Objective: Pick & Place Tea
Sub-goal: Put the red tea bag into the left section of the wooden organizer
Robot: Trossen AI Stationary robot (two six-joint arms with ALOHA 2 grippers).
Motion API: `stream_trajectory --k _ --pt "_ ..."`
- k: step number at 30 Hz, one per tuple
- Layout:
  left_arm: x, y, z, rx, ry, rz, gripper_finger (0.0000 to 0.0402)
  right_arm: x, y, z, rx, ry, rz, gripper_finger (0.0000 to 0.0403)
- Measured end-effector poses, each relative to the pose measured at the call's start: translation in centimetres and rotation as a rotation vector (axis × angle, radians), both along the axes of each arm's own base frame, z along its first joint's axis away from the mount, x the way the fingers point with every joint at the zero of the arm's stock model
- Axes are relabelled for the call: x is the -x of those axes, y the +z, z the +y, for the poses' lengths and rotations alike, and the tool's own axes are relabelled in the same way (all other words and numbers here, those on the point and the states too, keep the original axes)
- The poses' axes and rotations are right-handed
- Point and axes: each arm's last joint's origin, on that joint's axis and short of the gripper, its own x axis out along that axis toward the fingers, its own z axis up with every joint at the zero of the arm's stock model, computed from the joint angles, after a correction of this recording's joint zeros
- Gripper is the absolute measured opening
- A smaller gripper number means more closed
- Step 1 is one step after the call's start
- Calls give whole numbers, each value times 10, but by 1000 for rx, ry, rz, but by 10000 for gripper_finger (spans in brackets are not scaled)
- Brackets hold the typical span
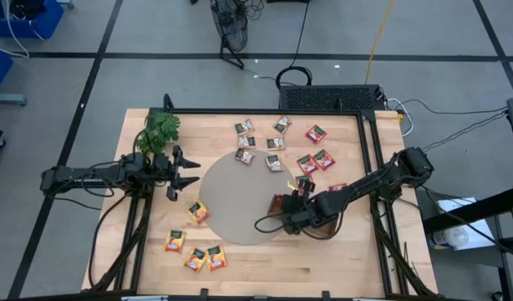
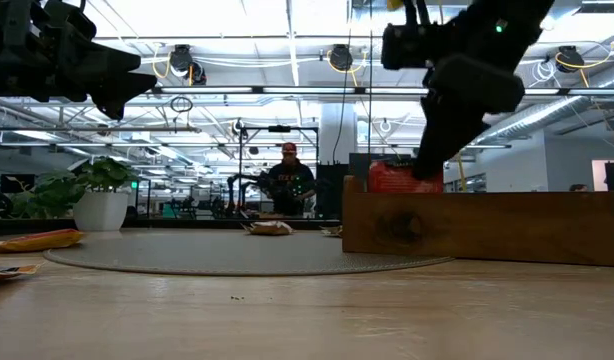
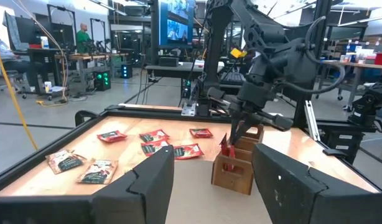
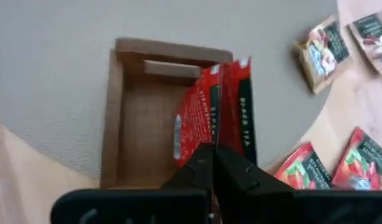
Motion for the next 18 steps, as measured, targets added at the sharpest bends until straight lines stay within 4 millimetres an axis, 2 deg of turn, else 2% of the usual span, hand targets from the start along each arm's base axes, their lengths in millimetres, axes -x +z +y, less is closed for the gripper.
stream_trajectory --k 8,13,18 --pt "0 0 0 0 0 0 214 2 -12 -2 -2 -1 -27 0" --pt "0 0 0 0 0 0 214 1 -11 -2 6 17 -28 0" --pt "0 0 0 0 0 0 214 2 1 -4 61 3 -100 0"
